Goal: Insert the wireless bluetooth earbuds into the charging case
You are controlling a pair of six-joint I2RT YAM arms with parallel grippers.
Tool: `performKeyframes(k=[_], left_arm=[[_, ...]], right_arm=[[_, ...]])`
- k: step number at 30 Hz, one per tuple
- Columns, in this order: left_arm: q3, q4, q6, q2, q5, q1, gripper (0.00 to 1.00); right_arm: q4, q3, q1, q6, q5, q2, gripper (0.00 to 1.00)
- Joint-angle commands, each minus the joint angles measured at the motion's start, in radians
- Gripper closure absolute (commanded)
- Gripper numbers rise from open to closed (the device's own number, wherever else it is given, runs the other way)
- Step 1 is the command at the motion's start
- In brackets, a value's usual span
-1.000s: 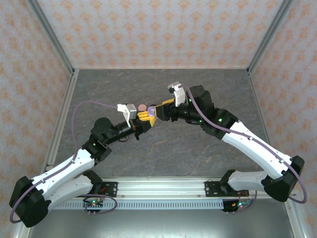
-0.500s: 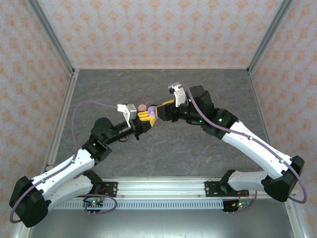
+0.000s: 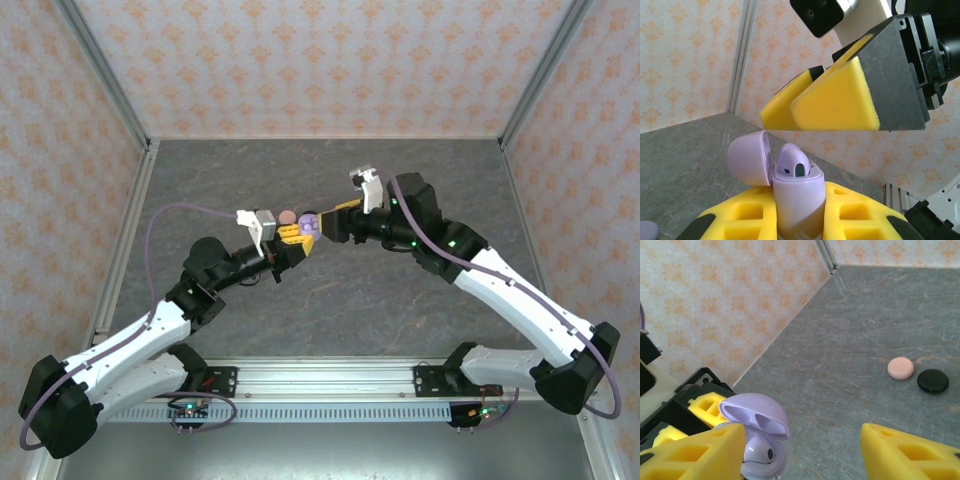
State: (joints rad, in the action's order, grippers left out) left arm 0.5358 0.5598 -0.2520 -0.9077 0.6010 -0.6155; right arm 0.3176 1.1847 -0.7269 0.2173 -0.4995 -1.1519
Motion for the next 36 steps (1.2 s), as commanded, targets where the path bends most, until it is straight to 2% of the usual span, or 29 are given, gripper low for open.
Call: performKeyframes(k=[1, 5, 10, 16, 28, 36], left_arm=[[0.011, 0.054, 0.027, 0.023, 0.031, -0.007, 1.0], [0.012, 0.06, 0.027, 0.028, 0.048, -0.009, 1.0], [0.015, 0.06, 0.031, 0.026, 0.053, -0.018, 1.0], [0.02, 0.046, 0.04, 0.023, 0.052, -0.022, 1.0], [0.023, 0.029, 0.048, 0.012, 0.043, -0.024, 1.0], [0.03, 0.017, 0.054, 0.007, 0.038, -0.024, 1.0]], right_arm=[[-0.156, -0.054, 0.039, 0.097, -0.149, 0.048, 0.31], [-0.234, -0.092, 0.052, 0.141, -0.249, 0.043, 0.22], [-0.265, -0.094, 0.052, 0.174, -0.328, -0.007, 0.2], [-0.4, -0.105, 0.052, 0.241, -0.441, -0.027, 0.28], [-0.408, -0.096, 0.052, 0.215, -0.463, 0.009, 0.42], [-0.374, -0.097, 0.052, 0.185, -0.455, 0.039, 0.43]])
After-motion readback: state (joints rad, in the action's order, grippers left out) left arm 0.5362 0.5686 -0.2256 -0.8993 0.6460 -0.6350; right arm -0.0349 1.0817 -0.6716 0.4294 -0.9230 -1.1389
